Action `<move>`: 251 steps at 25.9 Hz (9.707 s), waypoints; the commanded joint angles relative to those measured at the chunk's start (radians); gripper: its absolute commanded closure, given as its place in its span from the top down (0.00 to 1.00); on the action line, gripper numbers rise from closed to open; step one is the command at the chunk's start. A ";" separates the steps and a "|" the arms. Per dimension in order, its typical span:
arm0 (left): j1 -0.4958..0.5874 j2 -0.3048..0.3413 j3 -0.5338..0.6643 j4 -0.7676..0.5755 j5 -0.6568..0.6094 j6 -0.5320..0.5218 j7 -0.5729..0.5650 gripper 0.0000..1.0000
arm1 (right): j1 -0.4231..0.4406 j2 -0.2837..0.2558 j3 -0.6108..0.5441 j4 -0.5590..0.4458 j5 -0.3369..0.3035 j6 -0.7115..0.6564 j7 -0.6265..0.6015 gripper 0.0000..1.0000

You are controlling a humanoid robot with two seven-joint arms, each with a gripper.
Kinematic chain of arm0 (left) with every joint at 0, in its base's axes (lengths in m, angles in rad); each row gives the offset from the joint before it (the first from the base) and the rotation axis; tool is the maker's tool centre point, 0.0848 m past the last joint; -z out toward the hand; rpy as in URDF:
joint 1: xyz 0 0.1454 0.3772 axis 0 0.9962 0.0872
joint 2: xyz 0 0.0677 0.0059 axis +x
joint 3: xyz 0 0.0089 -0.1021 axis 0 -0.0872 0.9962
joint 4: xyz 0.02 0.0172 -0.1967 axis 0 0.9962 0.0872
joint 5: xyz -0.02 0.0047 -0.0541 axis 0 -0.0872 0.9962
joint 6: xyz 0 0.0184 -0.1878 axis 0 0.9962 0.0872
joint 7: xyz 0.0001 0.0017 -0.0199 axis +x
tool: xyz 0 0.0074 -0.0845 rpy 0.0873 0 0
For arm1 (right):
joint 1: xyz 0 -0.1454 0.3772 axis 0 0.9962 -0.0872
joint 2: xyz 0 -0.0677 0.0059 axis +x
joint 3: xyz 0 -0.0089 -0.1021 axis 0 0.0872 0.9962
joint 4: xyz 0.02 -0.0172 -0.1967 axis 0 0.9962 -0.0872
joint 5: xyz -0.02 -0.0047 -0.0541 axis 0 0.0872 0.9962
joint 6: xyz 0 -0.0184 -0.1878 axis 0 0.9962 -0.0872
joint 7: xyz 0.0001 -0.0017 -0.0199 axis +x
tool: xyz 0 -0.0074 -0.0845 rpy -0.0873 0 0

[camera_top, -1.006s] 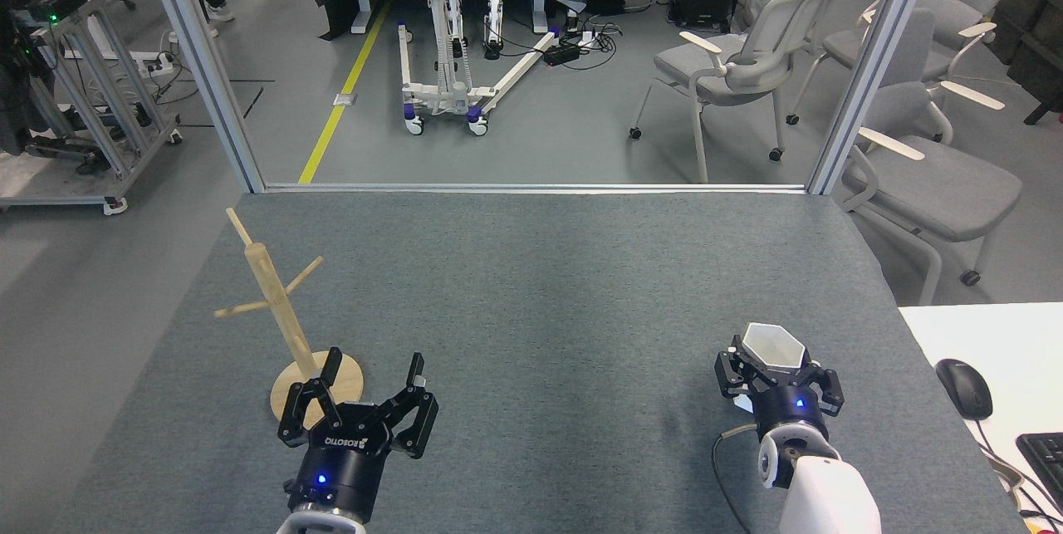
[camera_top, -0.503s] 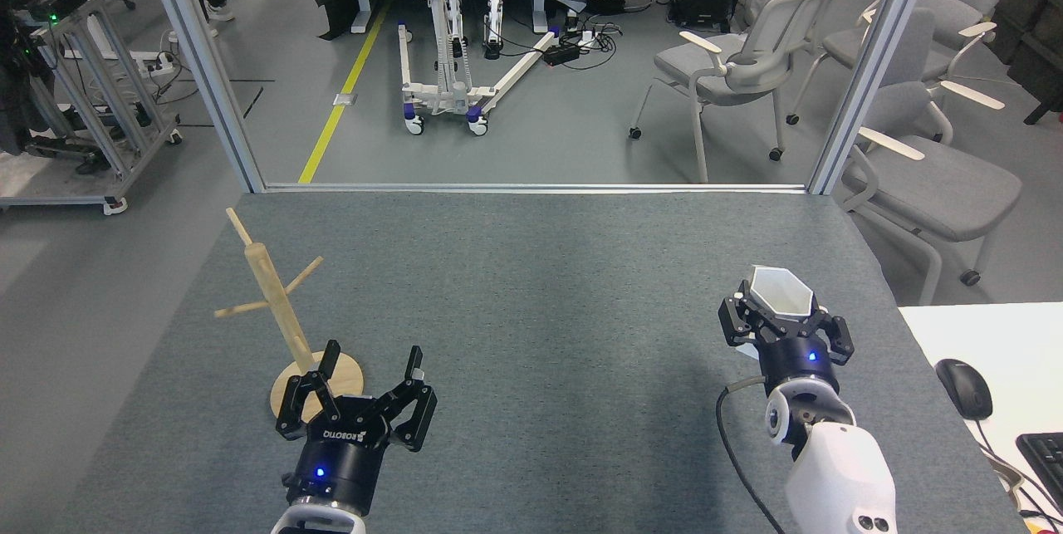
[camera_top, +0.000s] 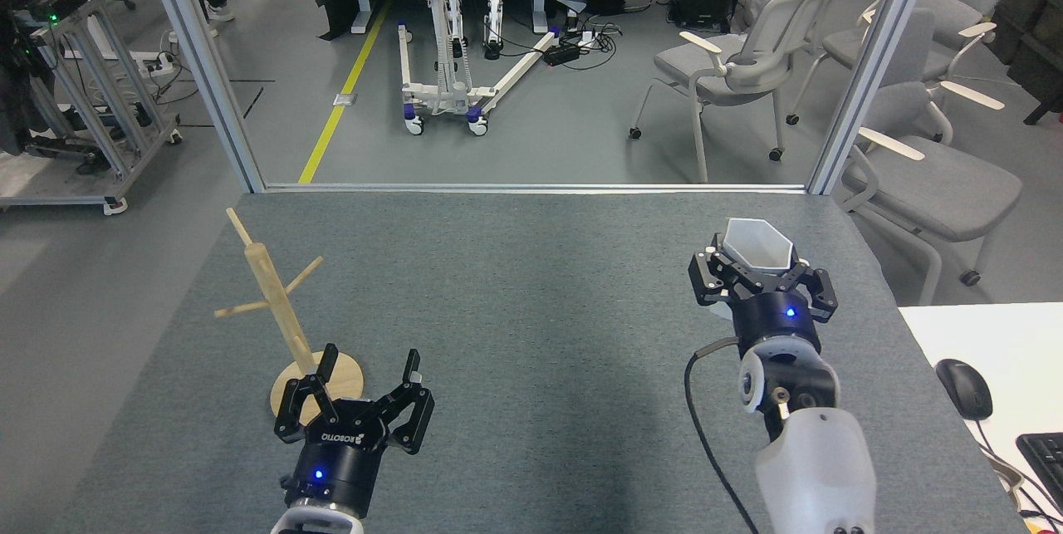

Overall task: Hang cup on storage rack
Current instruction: 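Move the held cup with the right gripper toward the left gripper, then close the left gripper on the cup's base below the right gripper, then open the right gripper and withdraw it upward, leaving cup in left, then carry the cup with the left gripper toward the wooden stand's peg, then tilt the cup with the left gripper to hook it onto a peg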

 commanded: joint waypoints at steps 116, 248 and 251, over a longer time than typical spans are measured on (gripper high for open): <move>-0.560 -0.225 -0.230 0.323 0.048 0.038 -0.265 0.64 | -0.246 0.256 0.544 -0.110 0.516 0.509 0.589 0.24; -0.078 0.059 0.212 0.262 -0.011 0.085 0.082 0.00 | 0.169 -0.102 -0.161 0.107 -0.035 -0.197 -0.323 0.99; -0.095 0.059 0.214 0.284 -0.009 0.086 0.082 0.00 | 0.166 -0.102 -0.161 0.107 -0.050 -0.197 -0.323 0.99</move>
